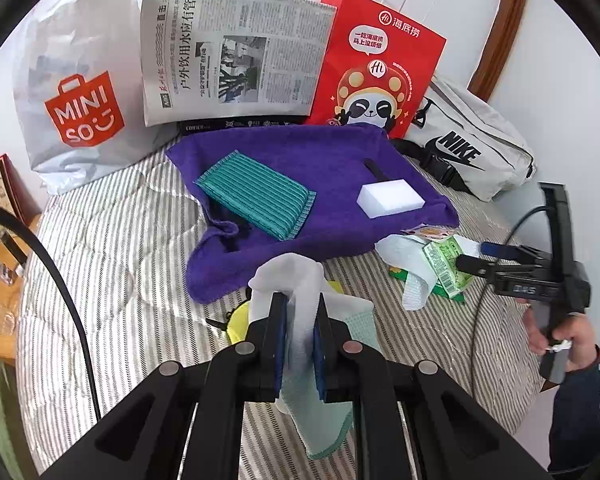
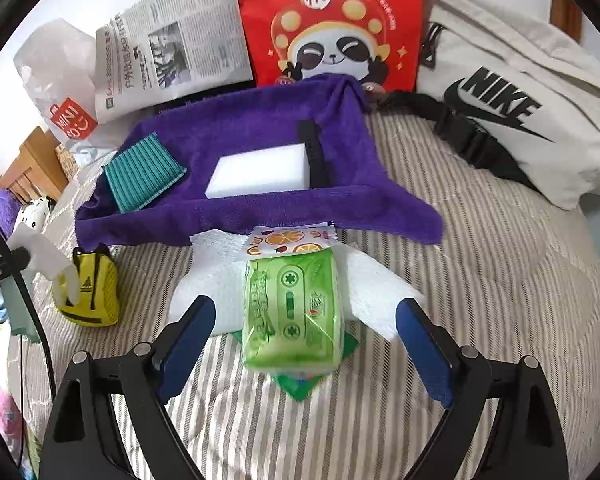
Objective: Organize soft objects
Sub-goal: 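Grasp the green tissue pack with the right gripper while the left gripper holds the white cloth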
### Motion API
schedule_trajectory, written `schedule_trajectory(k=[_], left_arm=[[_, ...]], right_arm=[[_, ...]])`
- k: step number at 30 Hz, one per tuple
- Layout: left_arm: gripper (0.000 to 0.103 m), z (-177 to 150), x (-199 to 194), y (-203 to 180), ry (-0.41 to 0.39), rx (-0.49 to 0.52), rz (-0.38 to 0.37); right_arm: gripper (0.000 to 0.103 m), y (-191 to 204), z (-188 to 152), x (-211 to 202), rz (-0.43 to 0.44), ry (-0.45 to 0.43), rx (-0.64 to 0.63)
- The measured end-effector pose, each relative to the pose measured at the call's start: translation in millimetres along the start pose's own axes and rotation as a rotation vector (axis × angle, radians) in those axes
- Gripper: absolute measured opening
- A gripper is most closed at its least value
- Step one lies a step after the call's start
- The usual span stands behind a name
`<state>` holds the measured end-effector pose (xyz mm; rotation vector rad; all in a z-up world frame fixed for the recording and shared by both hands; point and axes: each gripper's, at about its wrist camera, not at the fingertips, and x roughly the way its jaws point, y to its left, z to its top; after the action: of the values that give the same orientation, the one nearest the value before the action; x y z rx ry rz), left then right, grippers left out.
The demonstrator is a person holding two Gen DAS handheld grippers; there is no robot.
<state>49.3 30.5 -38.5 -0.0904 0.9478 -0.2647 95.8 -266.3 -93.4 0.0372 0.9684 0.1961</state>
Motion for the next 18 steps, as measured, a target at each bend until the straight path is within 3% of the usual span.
schedule_trajectory(k=[10, 18], left_arm=[[0.012, -2.7, 12.5, 0.5, 0.018, -0.015, -0.031], [0.012, 0.5, 5.8, 10.7, -0.01, -0.05, -0.073]], right_arm=[[0.052, 13.5, -3.8, 47.3, -0.015, 0.07, -0.073], [0.052, 12.1, -6.8, 27.4, -0.026, 0.04, -0.097]])
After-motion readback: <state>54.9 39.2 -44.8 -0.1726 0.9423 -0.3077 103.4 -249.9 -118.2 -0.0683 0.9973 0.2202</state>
